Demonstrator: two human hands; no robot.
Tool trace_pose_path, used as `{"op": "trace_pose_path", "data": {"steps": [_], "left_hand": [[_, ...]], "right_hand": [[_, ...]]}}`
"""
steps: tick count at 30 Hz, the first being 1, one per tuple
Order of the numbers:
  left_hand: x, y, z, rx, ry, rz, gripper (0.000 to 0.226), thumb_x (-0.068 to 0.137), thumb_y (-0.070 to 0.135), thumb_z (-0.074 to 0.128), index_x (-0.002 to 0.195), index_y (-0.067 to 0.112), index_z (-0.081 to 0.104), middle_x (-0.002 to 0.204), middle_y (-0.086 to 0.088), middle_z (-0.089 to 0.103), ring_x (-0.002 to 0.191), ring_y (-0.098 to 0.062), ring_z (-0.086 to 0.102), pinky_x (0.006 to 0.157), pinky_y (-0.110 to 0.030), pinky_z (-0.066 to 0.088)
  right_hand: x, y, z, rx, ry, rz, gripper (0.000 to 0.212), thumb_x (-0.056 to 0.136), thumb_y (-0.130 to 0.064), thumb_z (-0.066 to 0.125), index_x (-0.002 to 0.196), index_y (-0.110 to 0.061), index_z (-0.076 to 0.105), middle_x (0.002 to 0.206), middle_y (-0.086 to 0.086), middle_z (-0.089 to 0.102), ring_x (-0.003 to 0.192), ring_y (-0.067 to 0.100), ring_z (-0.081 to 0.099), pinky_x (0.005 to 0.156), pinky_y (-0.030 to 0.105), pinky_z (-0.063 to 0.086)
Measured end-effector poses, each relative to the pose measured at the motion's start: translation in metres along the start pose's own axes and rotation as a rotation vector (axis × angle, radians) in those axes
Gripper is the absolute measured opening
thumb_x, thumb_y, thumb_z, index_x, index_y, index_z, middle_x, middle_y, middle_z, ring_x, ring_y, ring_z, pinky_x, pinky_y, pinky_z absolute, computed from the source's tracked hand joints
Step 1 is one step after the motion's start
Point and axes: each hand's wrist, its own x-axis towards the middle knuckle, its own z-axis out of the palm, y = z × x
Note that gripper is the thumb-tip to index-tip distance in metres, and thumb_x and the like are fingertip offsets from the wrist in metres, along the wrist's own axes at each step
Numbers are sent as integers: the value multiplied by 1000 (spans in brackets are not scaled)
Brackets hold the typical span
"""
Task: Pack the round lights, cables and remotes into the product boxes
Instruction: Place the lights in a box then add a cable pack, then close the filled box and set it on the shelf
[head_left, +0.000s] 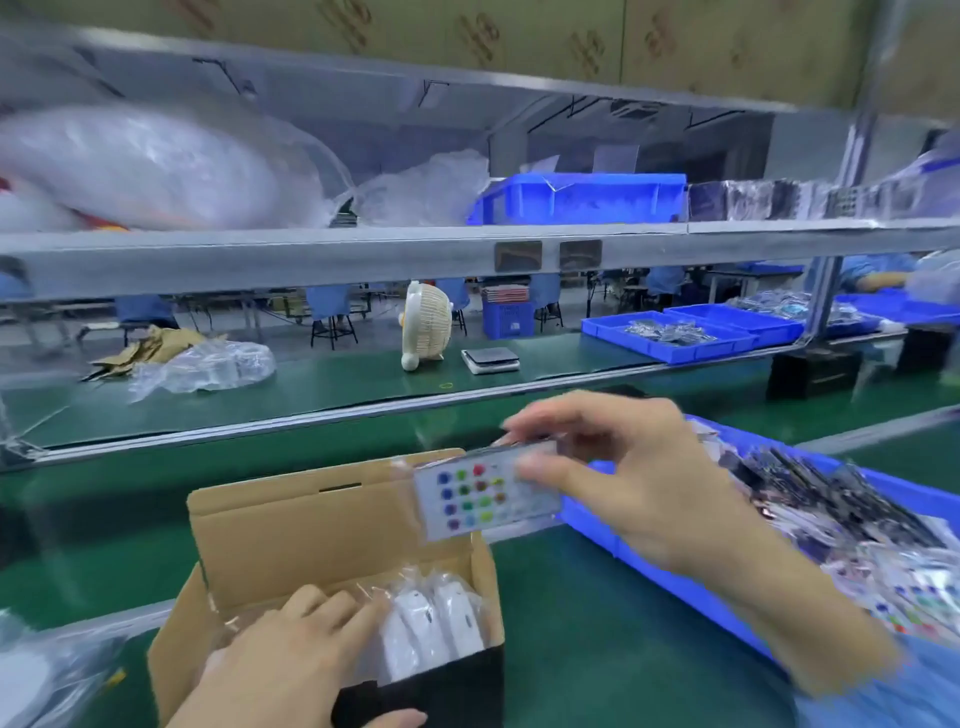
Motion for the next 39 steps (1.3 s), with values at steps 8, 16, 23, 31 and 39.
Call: {"op": "trace_pose_path", "data": {"steps": [8,16,23,31,39], "left_hand": [[-18,-10,-24,-208,-407,150,135,23,-49,-22,141,-2,23,142,-34,38,123,-59,43,94,-65,45],[10,20,-33,-39,-253,-48,77,85,46,12,158,22,5,150,29,32,123,9,48,99,-10,40],[-17,34,-22,-67,-90,-295,76,97,58,13,106,14,75,104,-12,72,88,-30,69,80,-52,55],[-38,45,-33,140,-399,-632,88,75,78,55,147,30,39,143,-20,46,126,-45,48,91,-43,54],[-25,77,-18,-5,-177,-514,80,15,41,99,81,1,78,72,-30,67,68,-48,69,44,-42,56]], "right_hand": [[-11,-12,104,-973,-670,-212,16,88,-14,50,84,-20,65,91,0,53,79,20,45,84,35,35],[0,62,33,-181,168,68,22,84,8,55,90,-5,73,84,-2,66,75,10,58,74,22,44],[-69,186,-26,-414,-547,908,21,94,-18,56,106,-27,70,94,-8,62,87,10,55,80,18,39],[-47,124,-37,-108,113,787,18,82,-17,75,99,-20,75,71,-3,73,60,8,67,60,27,54],[20,-48,101,-102,-373,40,17,84,-22,74,97,-12,69,93,2,71,86,20,65,78,33,52]]}}
